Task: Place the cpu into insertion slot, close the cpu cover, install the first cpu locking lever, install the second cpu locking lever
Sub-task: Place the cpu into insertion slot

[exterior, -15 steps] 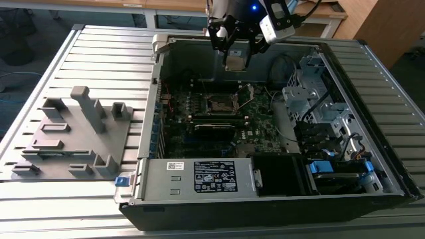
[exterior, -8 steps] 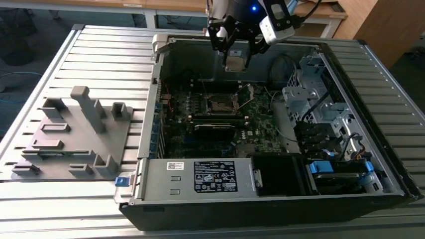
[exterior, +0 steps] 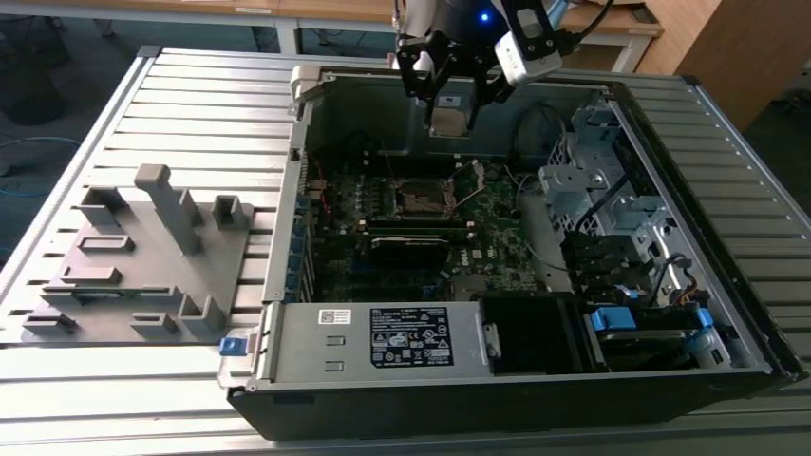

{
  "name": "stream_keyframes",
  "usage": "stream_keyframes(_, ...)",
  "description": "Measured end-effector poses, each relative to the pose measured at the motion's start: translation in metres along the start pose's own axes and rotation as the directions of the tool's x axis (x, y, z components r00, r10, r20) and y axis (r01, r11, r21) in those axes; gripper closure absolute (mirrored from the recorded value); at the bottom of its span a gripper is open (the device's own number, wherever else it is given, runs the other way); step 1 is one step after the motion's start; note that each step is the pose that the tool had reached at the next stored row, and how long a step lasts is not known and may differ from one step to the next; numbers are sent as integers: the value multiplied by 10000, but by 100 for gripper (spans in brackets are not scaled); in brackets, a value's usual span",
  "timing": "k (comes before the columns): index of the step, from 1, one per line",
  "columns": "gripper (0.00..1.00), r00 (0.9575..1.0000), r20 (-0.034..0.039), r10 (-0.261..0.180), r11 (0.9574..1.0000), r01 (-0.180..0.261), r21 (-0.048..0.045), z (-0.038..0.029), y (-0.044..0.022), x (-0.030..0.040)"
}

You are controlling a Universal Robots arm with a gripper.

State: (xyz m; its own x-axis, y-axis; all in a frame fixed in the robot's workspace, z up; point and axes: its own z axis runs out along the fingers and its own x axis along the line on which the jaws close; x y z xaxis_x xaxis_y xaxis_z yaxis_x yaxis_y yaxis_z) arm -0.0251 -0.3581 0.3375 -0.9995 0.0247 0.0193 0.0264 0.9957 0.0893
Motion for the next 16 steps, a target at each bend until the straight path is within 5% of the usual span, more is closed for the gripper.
stream_keyframes(16,46,10000,0,0,10000,0,-2,35,-3,-1)
